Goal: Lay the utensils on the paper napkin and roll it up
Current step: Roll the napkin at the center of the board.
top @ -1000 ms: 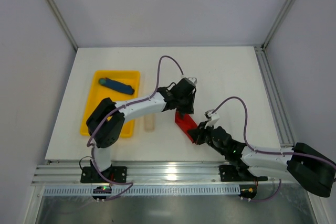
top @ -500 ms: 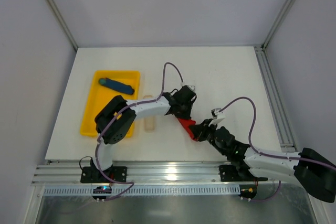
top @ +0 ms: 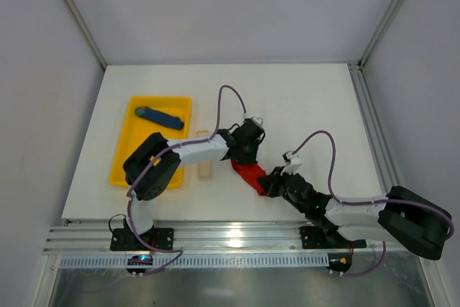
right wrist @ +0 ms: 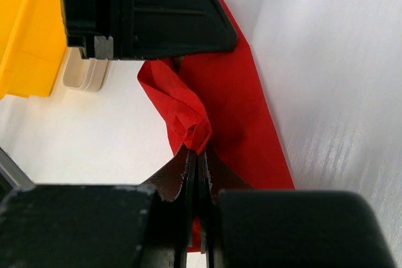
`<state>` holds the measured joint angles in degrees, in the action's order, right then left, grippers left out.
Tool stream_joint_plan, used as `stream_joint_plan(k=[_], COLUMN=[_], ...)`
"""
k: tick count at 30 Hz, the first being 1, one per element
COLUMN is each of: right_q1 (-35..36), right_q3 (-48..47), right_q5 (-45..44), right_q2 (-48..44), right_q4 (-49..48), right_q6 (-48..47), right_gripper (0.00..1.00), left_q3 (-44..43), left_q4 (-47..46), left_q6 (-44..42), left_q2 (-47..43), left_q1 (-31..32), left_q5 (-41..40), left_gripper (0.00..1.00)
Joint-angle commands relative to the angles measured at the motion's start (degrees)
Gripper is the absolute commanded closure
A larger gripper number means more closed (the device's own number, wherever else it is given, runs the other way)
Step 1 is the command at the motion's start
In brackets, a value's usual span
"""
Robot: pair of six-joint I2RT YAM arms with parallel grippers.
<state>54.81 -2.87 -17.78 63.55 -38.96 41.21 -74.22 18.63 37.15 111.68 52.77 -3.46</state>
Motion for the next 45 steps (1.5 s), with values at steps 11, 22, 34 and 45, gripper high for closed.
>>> stream_joint_plan(k=[11, 22, 34, 45], right_q1=[1.53, 3.46, 4.17, 5.05], right_q3=[-1.17, -5.74, -7.32, -7.58], right_q5=[-0.15, -2.08, -2.70, -3.14], right_q2=[3.68, 8.52, 12.12, 12.39], right_q4=[-6.74, -7.45, -9.11, -10.00], right_q6=[0.98, 0.19, 0.01, -1.31], right_gripper=[0.96, 0.96, 0.96, 0.96], left_q3=[-3.12, 11.02, 14.01, 10.50], left_q4=[10.70, 11.52, 8.00, 8.61], left_q6=[6.77, 27.01, 33.95, 37.21], left_q2=[-15.26, -23.43, -19.75, -14.65], left_q1=[-0.13, -0.13, -0.04, -0.13], left_q5=[-17.53, -11.04, -6.82, -3.30], left_gripper=[0.68, 0.47, 0.34, 0.34])
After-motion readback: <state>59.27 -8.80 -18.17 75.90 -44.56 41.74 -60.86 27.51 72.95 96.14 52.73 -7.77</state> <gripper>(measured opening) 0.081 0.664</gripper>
